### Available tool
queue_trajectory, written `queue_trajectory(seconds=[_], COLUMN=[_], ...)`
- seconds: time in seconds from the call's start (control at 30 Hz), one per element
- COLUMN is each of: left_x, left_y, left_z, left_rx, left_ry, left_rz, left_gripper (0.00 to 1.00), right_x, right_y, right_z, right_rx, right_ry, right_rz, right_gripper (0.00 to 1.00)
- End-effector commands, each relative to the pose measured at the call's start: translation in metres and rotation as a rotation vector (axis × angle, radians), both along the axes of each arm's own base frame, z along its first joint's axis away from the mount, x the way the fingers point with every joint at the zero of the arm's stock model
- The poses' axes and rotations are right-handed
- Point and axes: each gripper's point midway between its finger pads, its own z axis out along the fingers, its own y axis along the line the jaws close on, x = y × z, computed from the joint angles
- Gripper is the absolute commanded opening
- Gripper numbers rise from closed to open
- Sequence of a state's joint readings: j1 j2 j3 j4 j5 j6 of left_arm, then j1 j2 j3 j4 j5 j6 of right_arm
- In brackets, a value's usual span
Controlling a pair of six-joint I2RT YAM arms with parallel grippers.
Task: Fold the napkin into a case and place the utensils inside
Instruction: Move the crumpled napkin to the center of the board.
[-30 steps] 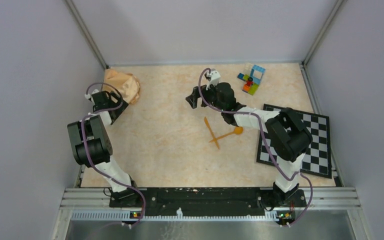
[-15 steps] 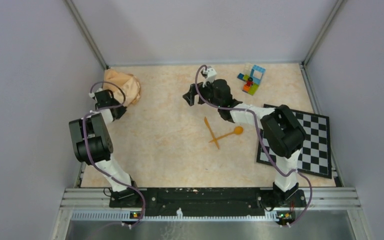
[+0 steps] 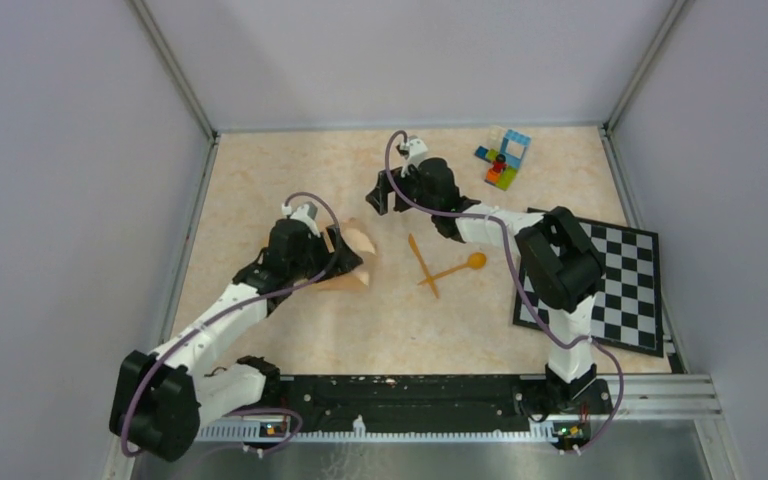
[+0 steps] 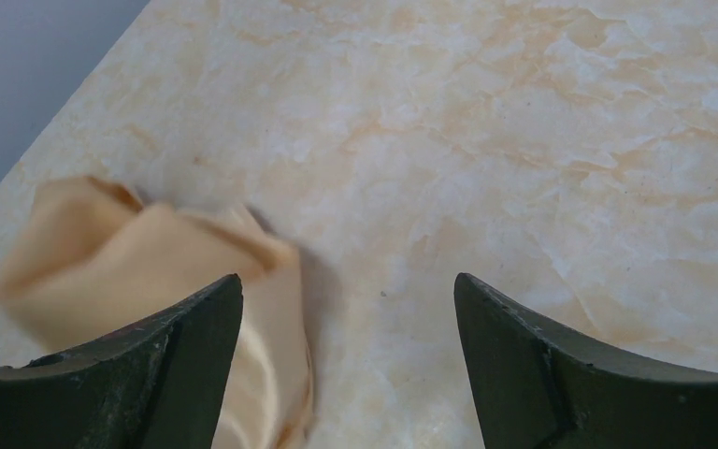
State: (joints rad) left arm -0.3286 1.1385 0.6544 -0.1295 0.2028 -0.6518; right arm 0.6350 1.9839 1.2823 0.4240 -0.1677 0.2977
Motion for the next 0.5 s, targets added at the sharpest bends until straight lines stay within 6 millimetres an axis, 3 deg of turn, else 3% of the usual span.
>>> queue_trajectory(seconds=[0.0, 0.1, 0.23, 0.3, 0.4, 0.47], left_x=[-0.042, -0.04, -0.03, -0.024, -0.023, -0.022], left_y=[0.002, 0.012, 0.02, 0.017, 0.016, 0.016], left_z=[-0.01, 0.004, 0.017, 0.012, -0.001, -0.005], left_rx=[0.033, 0.042, 0.063, 0.064, 0.092, 0.105], left_ry=[0.057, 0.006, -0.02, -0.006, 0.066, 0.091], left_rz=[0.005, 0.063, 0.116, 0.115, 0.117, 0.117], left_gripper=[0.86, 0.91, 0.83, 0.84, 0.96, 0.99], right_x=[-0.002, -0.003, -0.016, -0.028, -0.051, -0.068], right_y=[0.016, 0.019, 0.026, 0.027, 0.023, 0.015], right_z=[0.022, 0.019, 0.014, 0.014, 0.013, 0.017], right_rx=[0.034, 0.039, 0.05, 0.056, 0.05, 0.052], right_ry=[-0.042, -0.026, 0.009, 0.012, 0.037, 0.073], right_rz=[0.057, 0.076, 0.152, 0.204, 0.271, 0.282], right_gripper=[0.82, 0.79, 0.68, 0.67, 0.68, 0.73])
